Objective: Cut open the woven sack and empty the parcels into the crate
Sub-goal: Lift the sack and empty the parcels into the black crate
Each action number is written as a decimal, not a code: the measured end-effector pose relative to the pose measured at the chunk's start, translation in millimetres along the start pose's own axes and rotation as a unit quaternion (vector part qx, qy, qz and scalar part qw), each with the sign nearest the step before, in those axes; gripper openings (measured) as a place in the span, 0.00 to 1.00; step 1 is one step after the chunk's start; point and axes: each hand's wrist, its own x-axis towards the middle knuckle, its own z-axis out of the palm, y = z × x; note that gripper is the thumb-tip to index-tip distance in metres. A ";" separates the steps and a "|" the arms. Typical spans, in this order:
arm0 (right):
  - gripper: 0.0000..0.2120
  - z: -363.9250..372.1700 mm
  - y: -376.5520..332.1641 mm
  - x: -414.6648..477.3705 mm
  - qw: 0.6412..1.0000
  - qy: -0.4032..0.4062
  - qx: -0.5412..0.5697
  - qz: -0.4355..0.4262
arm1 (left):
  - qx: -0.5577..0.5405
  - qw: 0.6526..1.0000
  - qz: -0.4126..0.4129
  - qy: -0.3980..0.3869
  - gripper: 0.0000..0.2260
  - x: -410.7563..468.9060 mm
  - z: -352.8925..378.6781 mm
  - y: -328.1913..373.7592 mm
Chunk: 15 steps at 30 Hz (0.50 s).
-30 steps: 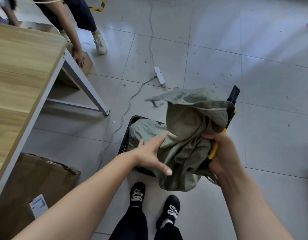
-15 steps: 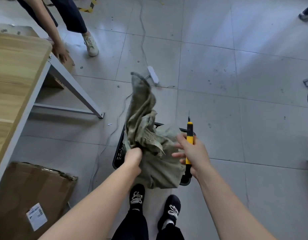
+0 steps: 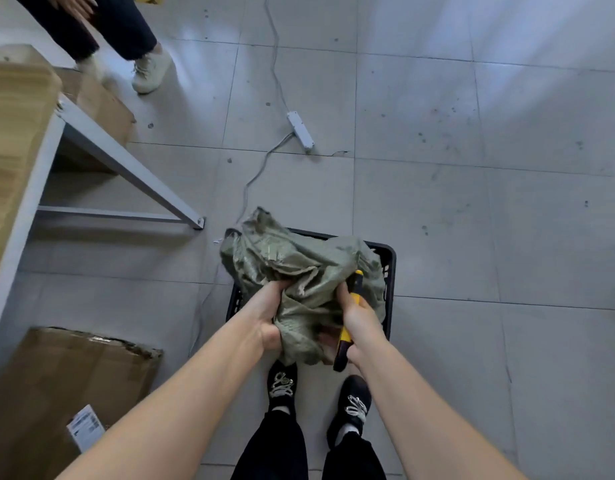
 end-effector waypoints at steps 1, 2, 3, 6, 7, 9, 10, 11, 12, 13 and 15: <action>0.21 -0.2 -2.9 2.0 1.000 0.007 -0.009 -0.023 | 0.014 1.000 -0.002 -0.011 0.19 -1.7 6.1 4.9; 0.22 -0.6 -5.9 1.9 0.999 0.015 -0.023 -0.046 | 0.028 0.999 -0.005 -0.018 0.19 -2.4 10.2 9.5; 0.22 -2.0 -7.9 1.1 0.995 0.029 -0.053 -0.075 | 0.040 0.999 -0.006 -0.016 0.19 -3.1 14.1 13.7; 0.13 -12.1 -12.9 -0.9 0.948 0.116 -0.202 -0.217 | 0.072 0.997 0.004 0.013 0.17 -8.0 20.6 22.3; 0.10 -16.8 -14.5 -1.2 0.922 0.138 -0.243 -0.267 | 0.084 0.996 0.012 0.024 0.17 -11.0 22.3 24.9; 0.17 -22.4 -18.5 -4.1 0.892 0.116 -0.281 -0.335 | 0.102 0.993 0.034 0.042 0.16 -15.3 25.5 29.5; 0.23 -23.2 -19.5 -7.5 0.892 0.066 -0.287 -0.343 | 0.107 0.992 0.045 0.047 0.16 -15.9 27.3 31.1; 0.27 -23.4 -19.1 -11.7 0.899 0.001 -0.280 -0.338 | 0.113 0.991 0.052 0.052 0.16 -16.1 29.9 32.2; 0.28 -22.3 -18.4 -16.6 0.908 -0.061 -0.262 -0.320 | 0.112 0.991 0.056 0.051 0.15 -16.3 33.2 32.8; 0.27 -20.5 -17.8 -21.4 0.915 -0.111 -0.240 -0.306 | 0.102 0.992 0.056 0.042 0.15 -17.2 36.9 33.1; 0.23 -19.2 -16.4 -24.5 0.922 -0.129 -0.217 -0.294 | 0.084 0.994 0.058 0.024 0.15 -18.4 43.0 33.6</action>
